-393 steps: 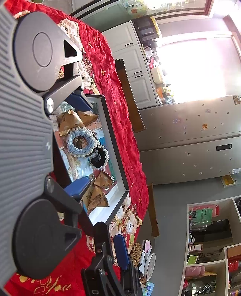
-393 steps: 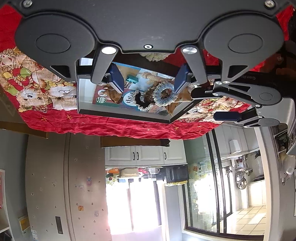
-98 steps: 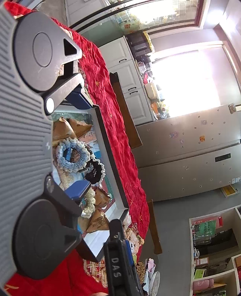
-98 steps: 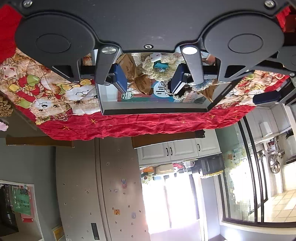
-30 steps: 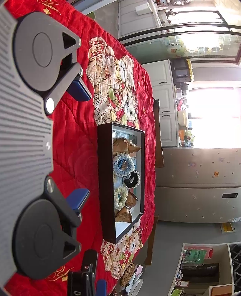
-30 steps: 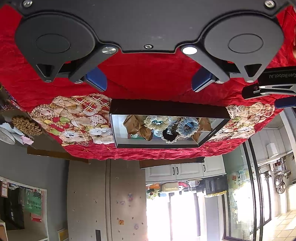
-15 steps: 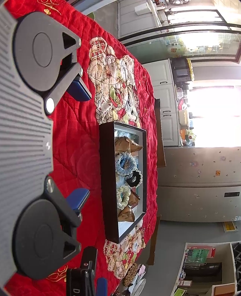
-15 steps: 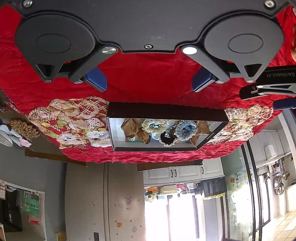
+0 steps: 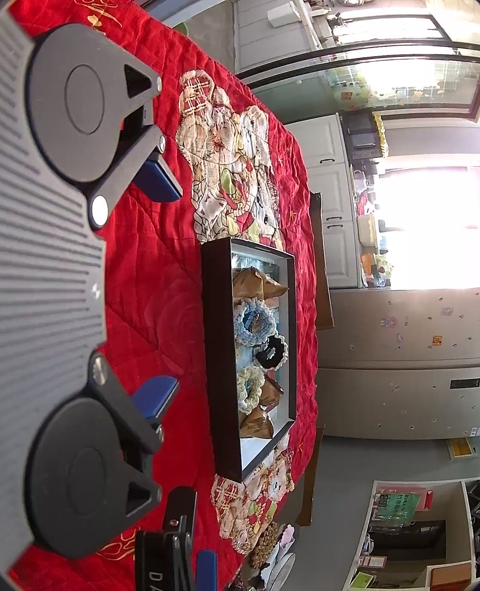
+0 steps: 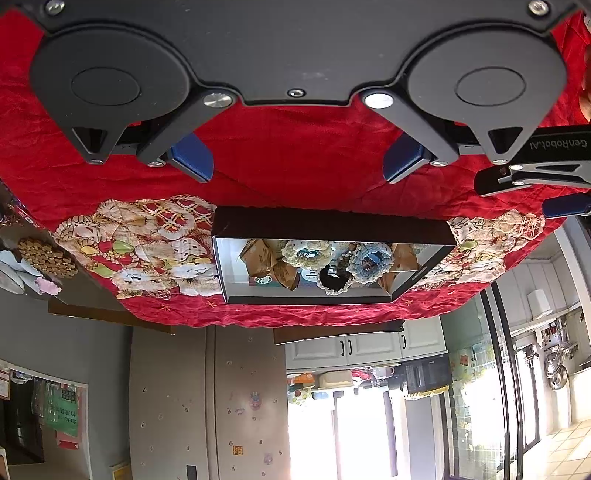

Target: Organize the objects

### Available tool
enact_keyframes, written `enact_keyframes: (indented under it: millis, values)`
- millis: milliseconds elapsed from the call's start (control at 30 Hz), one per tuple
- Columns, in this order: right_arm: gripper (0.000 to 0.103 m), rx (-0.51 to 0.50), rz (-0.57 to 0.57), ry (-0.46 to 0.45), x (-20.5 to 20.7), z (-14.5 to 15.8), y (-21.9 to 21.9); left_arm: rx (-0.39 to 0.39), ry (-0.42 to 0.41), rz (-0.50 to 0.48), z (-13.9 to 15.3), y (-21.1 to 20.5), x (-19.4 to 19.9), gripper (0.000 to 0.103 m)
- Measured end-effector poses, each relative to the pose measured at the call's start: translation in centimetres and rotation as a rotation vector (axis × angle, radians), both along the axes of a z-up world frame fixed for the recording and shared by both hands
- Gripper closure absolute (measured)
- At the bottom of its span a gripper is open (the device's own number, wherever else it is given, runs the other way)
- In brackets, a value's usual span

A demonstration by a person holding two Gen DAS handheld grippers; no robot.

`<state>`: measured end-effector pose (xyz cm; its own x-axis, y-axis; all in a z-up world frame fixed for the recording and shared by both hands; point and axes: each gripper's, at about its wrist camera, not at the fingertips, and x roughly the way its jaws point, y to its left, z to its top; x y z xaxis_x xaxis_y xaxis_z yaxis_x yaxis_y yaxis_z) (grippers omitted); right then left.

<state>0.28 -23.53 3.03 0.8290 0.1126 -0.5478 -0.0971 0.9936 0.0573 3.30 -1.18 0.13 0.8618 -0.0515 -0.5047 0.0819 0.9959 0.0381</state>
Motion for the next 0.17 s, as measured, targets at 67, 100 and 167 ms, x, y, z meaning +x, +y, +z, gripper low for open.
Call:
enact_keyframes:
  millis: [67,100,167]
  values:
    - [0.004,0.001,0.001,0.001,-0.01,-0.07,-0.01,0.002,0.000,-0.003,-0.06,-0.06,-0.03,0.000]
    - [0.004,0.000,0.002,0.002,0.03,-0.11,-0.03,0.001,-0.003,-0.005,-0.07,-0.06,-0.07,0.000]
    - [0.004,0.001,0.003,0.007,0.12,-0.28,-0.01,-0.006,-0.015,-0.009,-0.04,0.01,-0.24,0.000]
